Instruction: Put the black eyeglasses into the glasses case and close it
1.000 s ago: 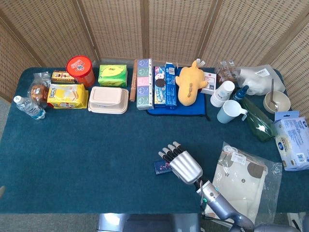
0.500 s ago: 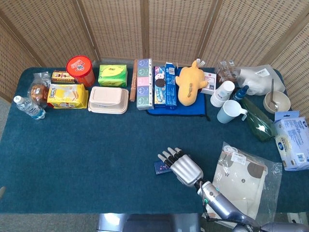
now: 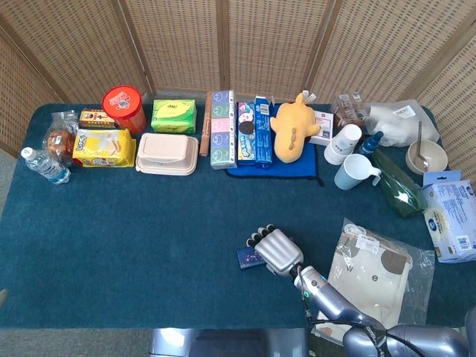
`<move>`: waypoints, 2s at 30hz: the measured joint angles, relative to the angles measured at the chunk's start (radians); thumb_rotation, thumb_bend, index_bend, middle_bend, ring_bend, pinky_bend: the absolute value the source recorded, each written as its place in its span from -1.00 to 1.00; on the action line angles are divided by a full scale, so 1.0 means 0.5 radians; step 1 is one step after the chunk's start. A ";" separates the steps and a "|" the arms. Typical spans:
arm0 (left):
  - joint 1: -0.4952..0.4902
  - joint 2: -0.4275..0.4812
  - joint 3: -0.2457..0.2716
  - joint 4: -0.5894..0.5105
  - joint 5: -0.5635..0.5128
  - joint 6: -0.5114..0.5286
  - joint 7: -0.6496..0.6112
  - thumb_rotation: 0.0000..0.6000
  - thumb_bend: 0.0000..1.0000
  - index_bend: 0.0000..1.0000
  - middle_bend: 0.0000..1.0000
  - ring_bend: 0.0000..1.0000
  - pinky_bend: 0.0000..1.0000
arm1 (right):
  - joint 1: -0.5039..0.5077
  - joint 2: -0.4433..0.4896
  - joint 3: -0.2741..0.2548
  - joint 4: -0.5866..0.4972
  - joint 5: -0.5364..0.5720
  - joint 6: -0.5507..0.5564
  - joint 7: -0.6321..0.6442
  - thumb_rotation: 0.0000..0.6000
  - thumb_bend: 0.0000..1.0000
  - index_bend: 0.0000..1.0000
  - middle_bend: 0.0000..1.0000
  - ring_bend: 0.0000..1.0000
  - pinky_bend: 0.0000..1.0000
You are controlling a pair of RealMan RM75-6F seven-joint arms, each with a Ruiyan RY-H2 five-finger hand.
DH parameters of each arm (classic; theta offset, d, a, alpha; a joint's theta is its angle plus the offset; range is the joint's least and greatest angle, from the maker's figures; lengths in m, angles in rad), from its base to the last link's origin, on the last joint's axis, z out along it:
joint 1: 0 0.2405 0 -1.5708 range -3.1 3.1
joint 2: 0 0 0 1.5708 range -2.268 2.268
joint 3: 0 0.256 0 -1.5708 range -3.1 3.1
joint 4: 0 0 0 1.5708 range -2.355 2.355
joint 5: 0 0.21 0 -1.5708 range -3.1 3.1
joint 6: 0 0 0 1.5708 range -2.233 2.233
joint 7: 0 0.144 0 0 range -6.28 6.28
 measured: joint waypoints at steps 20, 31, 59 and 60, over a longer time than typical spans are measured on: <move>-0.096 -0.021 -0.031 -0.041 -0.017 -0.134 0.049 1.00 -0.38 -0.90 -0.95 -1.00 -1.00 | 0.159 0.015 0.180 0.163 0.368 0.114 0.144 1.00 -0.46 0.17 0.01 -0.14 -0.12; -0.144 -0.002 -0.039 -0.144 -0.020 -0.188 0.134 1.00 -0.38 -0.91 -0.97 -1.00 -1.00 | 0.212 0.119 0.152 0.153 0.526 0.109 0.212 1.00 -0.45 -0.92 -0.70 -0.86 -0.62; -0.184 -0.004 -0.046 -0.529 -0.161 -0.308 0.711 1.00 -0.38 -0.85 -0.95 -1.00 -1.00 | -0.614 0.475 -0.356 -0.220 -0.435 1.342 0.386 1.00 -0.48 -0.61 -0.57 -0.79 -0.66; -0.181 -0.010 -0.045 -0.539 -0.164 -0.303 0.761 1.00 -0.38 -0.85 -0.94 -1.00 -1.00 | -0.666 0.477 -0.382 -0.199 -0.465 1.396 0.394 1.00 -0.48 -0.60 -0.56 -0.79 -0.66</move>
